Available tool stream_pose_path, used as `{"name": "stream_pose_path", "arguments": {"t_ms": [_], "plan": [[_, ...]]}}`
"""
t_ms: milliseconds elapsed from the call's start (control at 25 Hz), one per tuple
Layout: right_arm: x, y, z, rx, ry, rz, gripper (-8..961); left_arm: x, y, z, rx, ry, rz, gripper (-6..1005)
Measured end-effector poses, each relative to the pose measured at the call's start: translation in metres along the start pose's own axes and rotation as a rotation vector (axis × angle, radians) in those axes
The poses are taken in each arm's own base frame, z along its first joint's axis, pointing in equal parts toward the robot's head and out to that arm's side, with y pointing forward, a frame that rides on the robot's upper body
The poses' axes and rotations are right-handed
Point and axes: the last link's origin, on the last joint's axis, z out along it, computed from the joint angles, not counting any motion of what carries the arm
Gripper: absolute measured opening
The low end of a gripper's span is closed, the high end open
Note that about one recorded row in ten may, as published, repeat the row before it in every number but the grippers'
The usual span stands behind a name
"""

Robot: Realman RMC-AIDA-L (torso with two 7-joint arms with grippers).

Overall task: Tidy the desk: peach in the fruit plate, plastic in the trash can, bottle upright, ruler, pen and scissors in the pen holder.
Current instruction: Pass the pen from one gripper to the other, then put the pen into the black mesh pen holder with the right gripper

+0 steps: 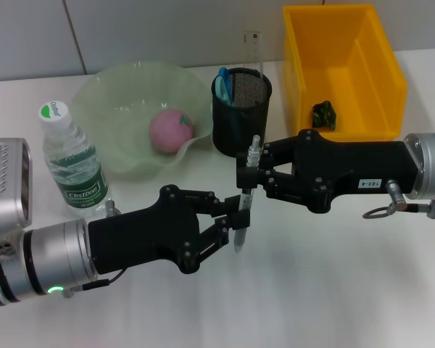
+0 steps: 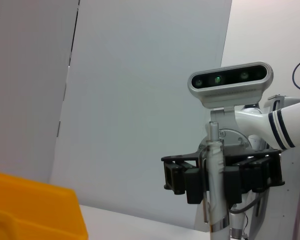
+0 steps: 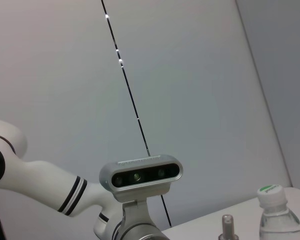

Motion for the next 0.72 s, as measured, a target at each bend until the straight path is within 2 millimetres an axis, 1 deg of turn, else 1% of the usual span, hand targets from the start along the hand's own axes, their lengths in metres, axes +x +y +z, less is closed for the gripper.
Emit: {"name": "stream_pose_path", "arguments": {"t_ms": [160, 560, 720], "plan": [[0.0003, -0.0004, 0.0002, 0.002, 0.002, 0.0, 174, -0.0002, -0.0002, 0.0, 0.001, -0.001, -0.003, 139], [0.0006, -0.001, 0.0004, 0.006, 0.005, -0.001, 175, -0.0009, 0.0007, -0.0011, 0.003, 0.001, -0.024, 138], [0.0004, -0.0011, 0.0001, 0.008, 0.003, -0.001, 175, -0.0013, 0.0014, -0.0016, 0.002, 0.002, -0.035, 245]]}}
